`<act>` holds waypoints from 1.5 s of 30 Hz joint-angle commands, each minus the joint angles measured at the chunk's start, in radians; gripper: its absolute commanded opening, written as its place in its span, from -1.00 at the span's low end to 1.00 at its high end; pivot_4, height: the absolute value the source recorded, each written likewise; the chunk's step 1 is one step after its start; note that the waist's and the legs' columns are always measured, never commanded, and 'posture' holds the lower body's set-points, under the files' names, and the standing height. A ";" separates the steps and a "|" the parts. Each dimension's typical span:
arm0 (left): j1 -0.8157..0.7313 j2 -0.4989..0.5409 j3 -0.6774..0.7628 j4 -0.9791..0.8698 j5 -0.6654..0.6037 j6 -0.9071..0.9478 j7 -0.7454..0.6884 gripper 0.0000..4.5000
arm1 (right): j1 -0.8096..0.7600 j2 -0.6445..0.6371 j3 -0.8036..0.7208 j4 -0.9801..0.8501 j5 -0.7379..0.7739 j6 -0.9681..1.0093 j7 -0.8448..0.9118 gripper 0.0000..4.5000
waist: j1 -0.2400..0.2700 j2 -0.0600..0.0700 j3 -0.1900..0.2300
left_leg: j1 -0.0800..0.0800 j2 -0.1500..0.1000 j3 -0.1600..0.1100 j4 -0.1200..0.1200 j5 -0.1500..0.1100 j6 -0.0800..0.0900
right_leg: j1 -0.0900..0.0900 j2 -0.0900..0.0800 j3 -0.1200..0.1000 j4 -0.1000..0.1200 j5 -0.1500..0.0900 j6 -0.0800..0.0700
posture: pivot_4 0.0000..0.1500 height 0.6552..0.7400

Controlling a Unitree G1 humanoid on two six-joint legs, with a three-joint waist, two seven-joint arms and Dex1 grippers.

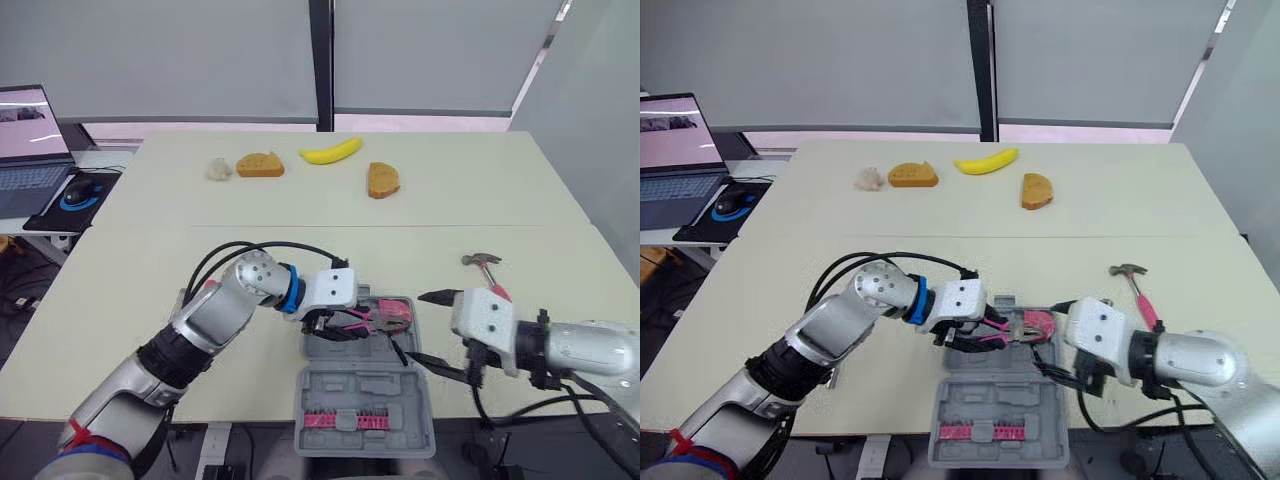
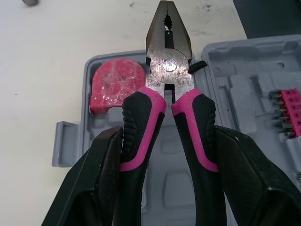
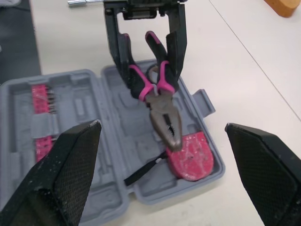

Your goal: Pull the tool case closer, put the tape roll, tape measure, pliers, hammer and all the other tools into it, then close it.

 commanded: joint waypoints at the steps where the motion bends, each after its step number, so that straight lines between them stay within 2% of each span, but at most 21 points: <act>1: -0.024 -0.006 0.009 -0.005 0.020 -0.002 -0.011 0.14 | -0.095 0.024 0.144 0.020 -0.058 0.092 -0.046 1.00 | -0.001 0.000 0.000 | 0.000 0.000 0.000 0.000 0.000 0.000 | 0.000 0.000 0.000 0.000 0.000 0.000 | 1.00 1.00; 8: -0.013 -0.010 0.004 -0.010 0.053 -0.011 -0.020 0.14 | -0.270 0.103 0.379 0.125 -0.167 0.153 -0.067 1.00 | -0.001 0.000 0.000 | -0.003 -0.001 0.000 0.002 0.001 -0.002 | -0.002 0.000 0.001 -0.001 0.000 0.000 | 1.00 1.00; 17: -0.006 -0.026 0.004 -0.011 0.075 -0.017 -0.022 0.14 | -0.337 0.141 0.461 0.204 -0.228 0.134 -0.036 1.00 | 0.000 0.000 0.000 | -0.003 -0.001 -0.001 0.004 0.000 0.000 | -0.002 0.000 0.000 0.001 0.000 0.000 | 1.00 1.00; 20: -0.003 -0.024 0.005 -0.013 0.080 -0.021 -0.025 0.14 | -0.342 0.143 0.467 0.211 -0.243 0.119 -0.025 0.74 | 0.000 0.000 0.000 | -0.003 -0.001 -0.001 0.004 0.000 0.000 | -0.002 0.000 0.000 0.001 0.000 0.000 | 1.00 1.00; 24: -0.001 -0.020 0.006 -0.014 0.090 -0.027 -0.026 0.14 | -0.347 0.140 0.479 0.215 -0.272 0.094 -0.012 0.13 | -0.002 0.000 0.000 | -0.003 -0.001 -0.001 0.004 0.000 0.000 | -0.002 0.000 0.000 0.001 0.000 0.000 | 1.00 1.00; 29: 0.003 -0.013 0.004 -0.014 0.100 -0.032 -0.033 0.14 | -0.348 0.150 0.479 0.211 -0.289 0.076 -0.001 -0.36 | -0.002 0.000 0.000 | -0.003 -0.001 -0.001 0.005 0.000 0.000 | -0.002 0.000 0.000 0.001 0.000 0.000 | 1.00 1.00; 30: 0.002 -0.014 0.004 -0.012 0.101 -0.033 -0.035 0.14 | -0.347 0.153 0.480 0.212 -0.294 0.074 0.001 -0.43 | -0.002 0.000 0.000 | -0.003 -0.001 -0.001 0.005 0.000 0.000 | -0.002 0.000 0.000 0.002 0.000 0.000 | 1.00 1.00; 37: 0.004 0.002 -0.003 -0.004 0.099 -0.074 -0.093 0.14 | -0.332 0.154 0.470 0.215 -0.312 0.044 0.019 -0.44 | -0.002 0.000 0.000 | -0.003 -0.001 -0.001 0.006 0.000 0.000 | -0.002 0.000 0.000 0.002 0.000 0.000 | 1.00 1.00; 43: -0.005 0.024 0.066 0.032 0.067 -0.123 -0.110 0.99 | -0.322 0.128 0.437 0.212 -0.309 -0.006 0.049 -0.44 | -0.002 0.000 0.000 | -0.004 -0.001 -0.001 0.008 0.000 0.000 | -0.002 0.000 0.000 0.002 0.000 0.000 | 1.00 1.00; 45: 0.028 0.068 0.131 0.023 0.011 -0.164 -0.145 1.00 | -0.315 0.118 0.413 0.199 -0.290 -0.006 0.067 -0.44 | -0.004 0.000 0.000 | -0.004 -0.001 -0.002 0.009 0.000 0.000 | -0.003 0.000 0.000 0.003 0.000 0.000 | 1.00 1.00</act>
